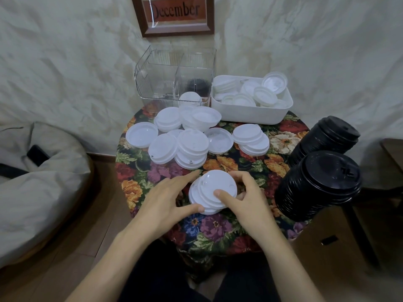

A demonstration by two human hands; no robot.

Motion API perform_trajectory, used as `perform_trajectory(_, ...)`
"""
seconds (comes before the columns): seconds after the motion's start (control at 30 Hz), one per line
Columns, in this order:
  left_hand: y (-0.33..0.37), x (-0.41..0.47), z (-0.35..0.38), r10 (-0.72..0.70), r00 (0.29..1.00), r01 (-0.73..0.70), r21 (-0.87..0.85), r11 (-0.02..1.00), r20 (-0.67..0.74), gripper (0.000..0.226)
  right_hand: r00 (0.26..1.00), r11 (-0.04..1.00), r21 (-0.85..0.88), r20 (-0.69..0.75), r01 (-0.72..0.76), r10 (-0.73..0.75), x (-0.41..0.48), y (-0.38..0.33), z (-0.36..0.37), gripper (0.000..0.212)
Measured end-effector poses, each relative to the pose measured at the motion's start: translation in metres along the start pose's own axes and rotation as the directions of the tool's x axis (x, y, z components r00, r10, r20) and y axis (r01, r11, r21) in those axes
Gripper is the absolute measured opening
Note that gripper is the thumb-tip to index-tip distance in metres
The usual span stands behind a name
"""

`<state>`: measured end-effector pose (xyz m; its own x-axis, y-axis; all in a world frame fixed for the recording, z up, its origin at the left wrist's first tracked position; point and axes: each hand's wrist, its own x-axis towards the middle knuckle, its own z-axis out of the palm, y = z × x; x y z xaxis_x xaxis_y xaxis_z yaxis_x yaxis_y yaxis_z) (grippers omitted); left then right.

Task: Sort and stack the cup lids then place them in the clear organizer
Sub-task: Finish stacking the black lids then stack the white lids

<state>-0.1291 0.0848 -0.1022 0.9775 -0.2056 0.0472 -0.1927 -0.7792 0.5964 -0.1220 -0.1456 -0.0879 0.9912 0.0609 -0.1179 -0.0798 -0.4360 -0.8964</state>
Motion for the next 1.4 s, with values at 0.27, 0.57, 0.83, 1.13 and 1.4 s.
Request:
perform_trajectory(0.27,-0.003,0.002,0.005,0.001,1.000,-0.001,0.031,1.000,-0.016,0.091,0.991,0.990,-0.134,0.133,0.041,-0.024,-0.006,-0.007,-0.007,0.066)
perform_trajectory(0.57,0.001,-0.004,0.010,-0.008,0.998,0.012,0.069,0.998,-0.059,0.095,0.982,0.976,-0.209,0.185,0.065,-0.026,-0.009,-0.003,-0.012,0.081)
perform_trajectory(0.83,0.000,-0.015,0.009,-0.008,0.999,0.010,0.053,0.999,-0.042,0.108,0.992,0.930,-0.361,0.123,0.068,-0.024,-0.016,-0.012,0.003,0.092)
perform_trajectory(1.13,-0.003,-0.015,0.008,-0.036,0.997,0.039,0.051,0.998,-0.074,0.089,0.972,0.913,-0.377,0.225,0.154,-0.071,-0.006,-0.003,-0.012,0.077)
perform_trajectory(1.4,-0.011,-0.017,0.015,-0.009,0.995,0.015,0.051,0.999,-0.103,0.082,0.951,0.880,-0.420,0.294,0.222,-0.100,-0.006,0.002,-0.012,0.079)
